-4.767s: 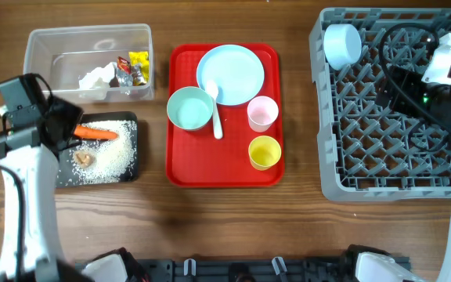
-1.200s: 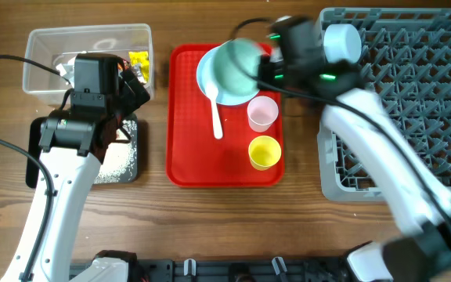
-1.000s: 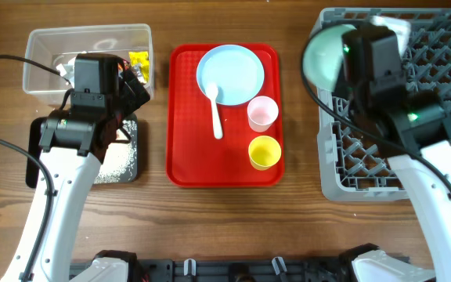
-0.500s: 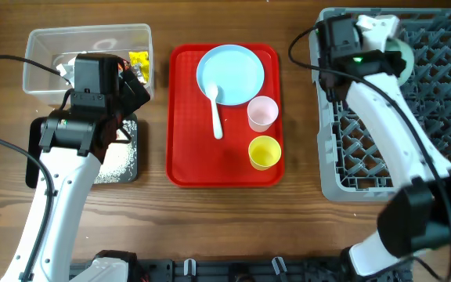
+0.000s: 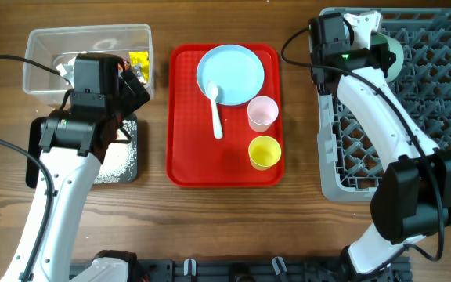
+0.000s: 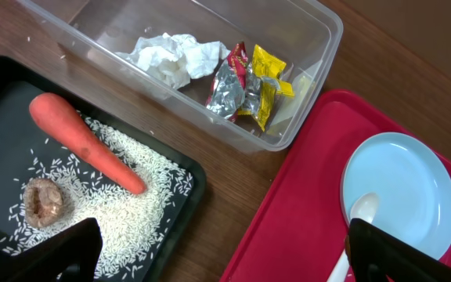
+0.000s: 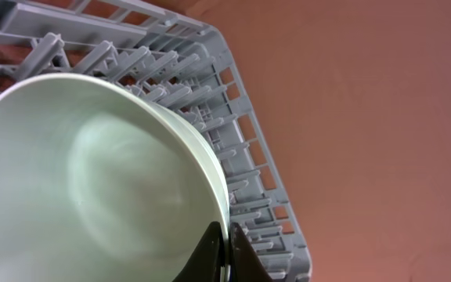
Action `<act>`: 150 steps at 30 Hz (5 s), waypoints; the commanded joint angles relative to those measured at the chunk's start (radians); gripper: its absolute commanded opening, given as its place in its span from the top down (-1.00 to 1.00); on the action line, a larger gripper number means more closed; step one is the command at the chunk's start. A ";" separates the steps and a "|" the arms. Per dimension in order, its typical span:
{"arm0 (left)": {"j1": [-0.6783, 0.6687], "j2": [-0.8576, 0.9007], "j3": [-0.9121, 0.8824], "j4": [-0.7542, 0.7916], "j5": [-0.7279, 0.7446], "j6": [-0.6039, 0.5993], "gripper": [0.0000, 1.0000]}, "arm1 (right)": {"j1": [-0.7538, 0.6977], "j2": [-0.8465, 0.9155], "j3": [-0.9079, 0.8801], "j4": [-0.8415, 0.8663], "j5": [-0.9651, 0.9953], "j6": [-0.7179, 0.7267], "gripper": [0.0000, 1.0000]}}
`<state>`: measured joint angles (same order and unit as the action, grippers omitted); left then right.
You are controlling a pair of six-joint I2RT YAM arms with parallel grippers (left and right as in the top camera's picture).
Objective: Sort waste into correct bins and load items into the dishwasher rack
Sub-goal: 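Release the green bowl and move the right gripper back over the tray, then grasp the white spoon on the red tray with the right gripper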
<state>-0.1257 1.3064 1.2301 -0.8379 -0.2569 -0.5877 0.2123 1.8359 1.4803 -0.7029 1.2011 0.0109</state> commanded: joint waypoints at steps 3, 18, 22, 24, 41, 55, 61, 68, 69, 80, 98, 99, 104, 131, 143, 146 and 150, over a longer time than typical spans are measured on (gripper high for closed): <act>0.005 0.004 0.003 0.002 0.002 0.004 -1.00 | -0.011 0.024 -0.003 -0.016 0.007 -0.063 0.91; 0.005 0.004 0.003 0.002 0.002 0.004 -1.00 | -0.029 0.076 -0.004 -0.043 0.001 -0.036 0.91; 0.005 0.004 0.003 0.002 0.002 0.004 -1.00 | -0.034 0.076 -0.004 -0.048 0.011 0.013 0.91; 0.005 0.004 0.003 0.002 0.002 0.004 -1.00 | -0.033 0.079 -0.004 -0.063 0.003 0.038 0.91; 0.005 0.004 0.003 0.002 0.002 0.004 -1.00 | 0.022 0.090 -0.066 -0.113 -0.123 0.045 0.90; 0.005 0.004 0.003 0.002 0.002 0.004 -1.00 | 0.123 0.090 -0.066 -0.252 -0.217 0.045 -0.50; 0.005 0.004 0.003 0.002 0.002 0.004 -1.00 | 0.140 0.073 -0.059 -0.267 -0.302 0.098 -0.75; 0.005 0.004 0.003 0.002 0.002 0.004 -1.00 | 0.145 -0.034 -0.013 -0.254 -0.381 0.125 -0.82; 0.005 0.004 0.002 0.002 0.002 0.004 -1.00 | 0.145 -0.072 -0.011 -0.251 -0.389 0.124 -0.83; 0.005 0.004 0.003 0.002 0.002 0.004 -1.00 | 0.145 -0.341 -0.011 -0.206 -1.095 0.127 -0.78; 0.005 0.004 0.002 0.002 0.002 0.004 -1.00 | 0.148 -0.281 -0.011 -0.138 -1.407 0.200 -0.71; 0.005 0.004 0.003 0.002 0.002 0.004 -1.00 | 0.148 -0.282 -0.011 -0.128 -1.408 0.200 -0.73; 0.005 0.004 0.003 0.026 0.002 0.004 -1.00 | 0.179 -0.274 -0.011 0.005 -1.525 0.235 -0.60; 0.005 0.004 0.003 0.025 0.002 0.004 -1.00 | 0.455 0.268 -0.011 0.187 -1.219 0.476 -0.38; 0.005 0.004 0.003 0.025 0.002 0.004 -1.00 | 0.456 0.270 -0.016 0.194 -1.197 0.486 -0.38; 0.005 0.004 0.003 0.025 0.002 0.004 -1.00 | 0.456 0.284 -0.016 0.214 -1.198 0.486 -0.30; 0.005 0.004 0.003 0.025 0.002 0.004 -1.00 | 0.456 0.309 -0.016 0.232 -1.202 0.487 -0.01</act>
<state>-0.1257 1.3064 1.2301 -0.8154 -0.2569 -0.5877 0.6605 2.1025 1.4574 -0.4808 -0.0174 0.4934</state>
